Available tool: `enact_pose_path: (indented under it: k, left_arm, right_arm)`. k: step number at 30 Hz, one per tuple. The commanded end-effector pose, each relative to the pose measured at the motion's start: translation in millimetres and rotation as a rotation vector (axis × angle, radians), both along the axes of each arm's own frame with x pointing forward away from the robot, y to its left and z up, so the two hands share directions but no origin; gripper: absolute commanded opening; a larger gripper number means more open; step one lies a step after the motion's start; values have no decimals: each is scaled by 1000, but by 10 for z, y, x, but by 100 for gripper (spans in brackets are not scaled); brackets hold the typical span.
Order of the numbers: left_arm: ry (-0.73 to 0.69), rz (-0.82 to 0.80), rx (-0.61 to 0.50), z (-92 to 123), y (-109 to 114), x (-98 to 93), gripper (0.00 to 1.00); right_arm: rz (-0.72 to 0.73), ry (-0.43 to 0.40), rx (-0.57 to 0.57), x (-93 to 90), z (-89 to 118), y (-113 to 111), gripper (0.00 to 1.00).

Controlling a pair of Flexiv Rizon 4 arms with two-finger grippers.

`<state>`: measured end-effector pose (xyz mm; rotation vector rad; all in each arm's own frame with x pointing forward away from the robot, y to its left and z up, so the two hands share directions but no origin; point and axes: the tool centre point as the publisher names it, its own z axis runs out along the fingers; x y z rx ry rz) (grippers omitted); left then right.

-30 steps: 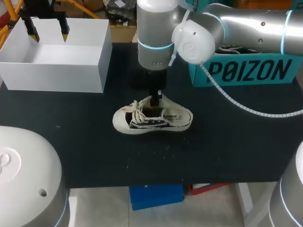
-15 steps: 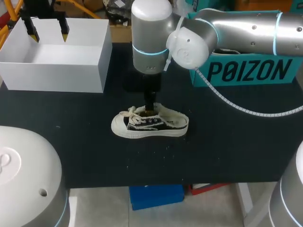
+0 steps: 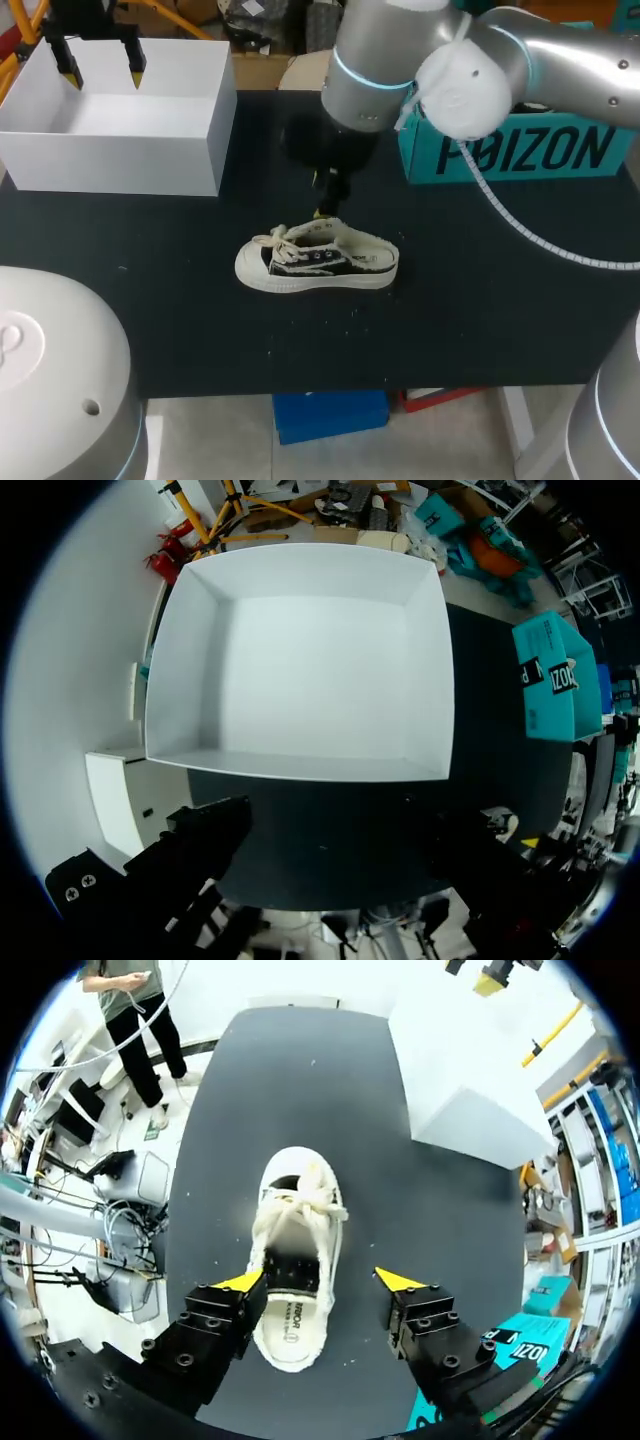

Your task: Take the shoe out of the shoebox, open the shoe tongue, remove and reinsert the insole, then place the shoe into the shoebox

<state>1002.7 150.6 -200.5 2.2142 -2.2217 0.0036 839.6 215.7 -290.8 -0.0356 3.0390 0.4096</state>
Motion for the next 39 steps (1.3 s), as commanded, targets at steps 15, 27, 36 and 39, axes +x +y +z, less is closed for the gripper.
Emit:
enact_pose_path:
  k: [15, 27, 36, 39]
  left_arm:
    - [1, 2, 3, 4, -6, -5, 100]
    - [1, 2, 3, 4, -6, -5, 100]
    - [1, 2, 3, 4, -6, -5, 100]
    - [1, 2, 3, 4, -6, -5, 100]
  right_arm:
    - [93, 59, 567, -159, 97, -1000, 100]
    - [93, 59, 567, -159, 97, -1000, 100]
    - [93, 59, 567, -159, 97, -1000, 100]
    - [93, 59, 567, -159, 97, -1000, 100]
